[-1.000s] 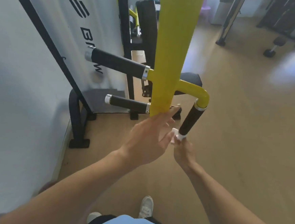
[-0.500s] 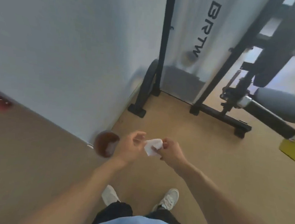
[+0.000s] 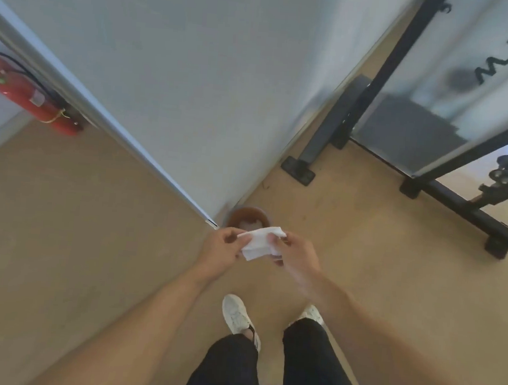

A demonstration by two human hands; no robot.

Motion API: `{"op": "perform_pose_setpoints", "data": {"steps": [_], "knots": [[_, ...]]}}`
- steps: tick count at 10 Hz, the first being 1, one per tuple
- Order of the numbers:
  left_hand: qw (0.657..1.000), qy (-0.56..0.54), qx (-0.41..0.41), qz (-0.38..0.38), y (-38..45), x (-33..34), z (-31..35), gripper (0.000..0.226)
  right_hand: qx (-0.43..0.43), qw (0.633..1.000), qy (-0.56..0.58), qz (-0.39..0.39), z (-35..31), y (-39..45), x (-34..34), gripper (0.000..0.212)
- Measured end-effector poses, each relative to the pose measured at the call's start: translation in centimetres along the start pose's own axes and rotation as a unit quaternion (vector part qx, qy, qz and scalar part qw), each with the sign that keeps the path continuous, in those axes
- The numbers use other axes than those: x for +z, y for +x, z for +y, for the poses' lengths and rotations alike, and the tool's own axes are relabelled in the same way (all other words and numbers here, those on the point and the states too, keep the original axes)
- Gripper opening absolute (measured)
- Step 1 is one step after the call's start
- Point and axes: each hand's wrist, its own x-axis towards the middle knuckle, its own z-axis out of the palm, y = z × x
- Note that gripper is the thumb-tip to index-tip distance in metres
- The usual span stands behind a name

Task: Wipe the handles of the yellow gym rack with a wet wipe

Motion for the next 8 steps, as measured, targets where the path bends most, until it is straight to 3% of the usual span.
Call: {"op": "perform_pose_setpoints", "data": {"steps": [2,5,7,8], "knots": [[0.999,-0.008,-0.038,0.028,6.8,-0.2,-4.1,0.011,0.051,0.998,-0.015,-0.017,2.6,8.0,2.5,0.020],[0.986,-0.022,-0.137,0.092,18.2,3.3,-14.8,0.025,0.152,0.988,0.016,0.038,13.1,23.5,4.5,0.011],[0.987,0.009,-0.133,0.094,21.2,4.3,-18.2,0.026,0.239,0.967,0.081,0.034,17.9,30.2,6.9,0.033],[0.987,0.016,-0.127,0.099,21.2,4.5,-18.3,0.027,0.271,0.962,0.038,0.021,18.2,30.2,7.3,0.039]]}}
